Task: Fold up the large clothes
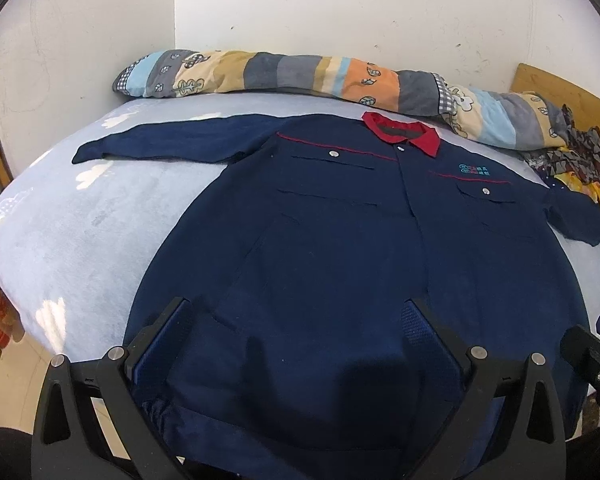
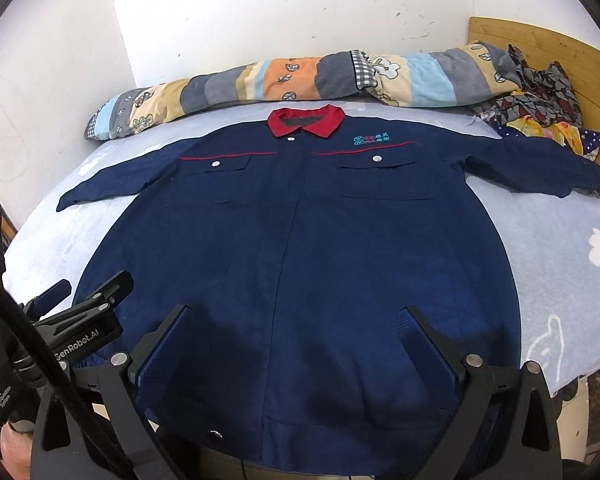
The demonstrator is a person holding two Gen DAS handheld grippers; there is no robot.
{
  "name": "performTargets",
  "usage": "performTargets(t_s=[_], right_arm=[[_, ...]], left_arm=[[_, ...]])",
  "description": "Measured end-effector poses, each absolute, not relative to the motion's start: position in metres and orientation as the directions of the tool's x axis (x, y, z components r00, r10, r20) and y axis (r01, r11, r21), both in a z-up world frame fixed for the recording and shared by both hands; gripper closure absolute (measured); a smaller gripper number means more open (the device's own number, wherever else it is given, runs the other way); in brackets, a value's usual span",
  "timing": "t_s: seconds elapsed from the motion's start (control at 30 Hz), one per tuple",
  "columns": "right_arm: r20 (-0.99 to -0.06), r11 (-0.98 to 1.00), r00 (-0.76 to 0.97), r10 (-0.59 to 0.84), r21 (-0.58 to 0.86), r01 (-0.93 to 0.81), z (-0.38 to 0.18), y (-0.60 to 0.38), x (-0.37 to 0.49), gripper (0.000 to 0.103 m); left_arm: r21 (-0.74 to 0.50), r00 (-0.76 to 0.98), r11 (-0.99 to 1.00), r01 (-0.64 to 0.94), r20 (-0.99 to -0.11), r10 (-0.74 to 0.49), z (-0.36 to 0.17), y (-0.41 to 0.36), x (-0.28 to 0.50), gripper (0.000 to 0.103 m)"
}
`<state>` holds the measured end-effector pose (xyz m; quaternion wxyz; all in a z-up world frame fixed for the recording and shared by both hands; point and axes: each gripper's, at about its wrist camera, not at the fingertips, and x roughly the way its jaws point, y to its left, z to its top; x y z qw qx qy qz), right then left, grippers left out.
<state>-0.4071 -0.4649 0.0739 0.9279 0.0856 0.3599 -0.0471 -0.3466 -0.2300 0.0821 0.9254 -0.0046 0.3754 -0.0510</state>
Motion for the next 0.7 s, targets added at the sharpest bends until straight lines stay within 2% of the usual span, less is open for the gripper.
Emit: performTargets(t_s=[0.3,0.7], right_arm=[[-0.671,0.986,0.742,-0.017,0.114,0.125,0.075,-0.459,-0.41,0.0],[-0.673,0.988,0.74,-0.011,0.107,0.111,0.073,-0.451,-0.409,0.0]], left_arm=[[0.006,0.746,0.994,0.111,-0.662,-0.079,0.086,-0.235,-0.356,0.0],[0.023,0.745,0.992,0.126,-0.662,-0.08,0.084,-0.232,-0.357,0.0]])
